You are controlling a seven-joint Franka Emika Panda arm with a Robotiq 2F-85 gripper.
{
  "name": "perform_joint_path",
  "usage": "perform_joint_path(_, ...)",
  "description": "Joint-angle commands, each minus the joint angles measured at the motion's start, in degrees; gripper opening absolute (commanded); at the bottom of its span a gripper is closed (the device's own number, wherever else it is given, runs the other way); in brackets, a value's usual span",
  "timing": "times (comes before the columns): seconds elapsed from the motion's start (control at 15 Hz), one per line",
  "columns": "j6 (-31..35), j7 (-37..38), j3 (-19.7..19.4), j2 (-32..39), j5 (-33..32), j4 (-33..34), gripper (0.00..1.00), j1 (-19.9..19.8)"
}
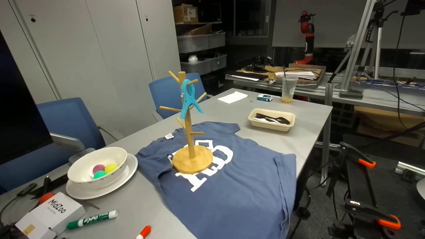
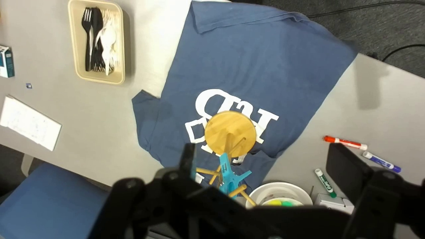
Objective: Pick up the light blue cloth peg and put it on the table.
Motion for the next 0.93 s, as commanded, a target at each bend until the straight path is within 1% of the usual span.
perform_joint_path(0.0, 6.11, 4.58, 2.01, -0.39, -0.96, -5.80, 1.00, 0.55)
perform_joint_path(0.27, 14.35, 10.26, 4.84, 0.13, -0.34, -12.73, 1.00, 1.30)
perform_joint_path(0.53, 24.03, 15.52, 6.42, 2.20, -0.24, -17.58, 1.00, 1.18)
perform_joint_path(0.67, 29.93, 18.29, 7.10, 3.59, -1.34, -19.89, 1.00, 0.59)
perform_joint_path(0.87, 38.76, 22.79, 8.34, 5.70, -6.48, -22.31, 1.00, -0.97)
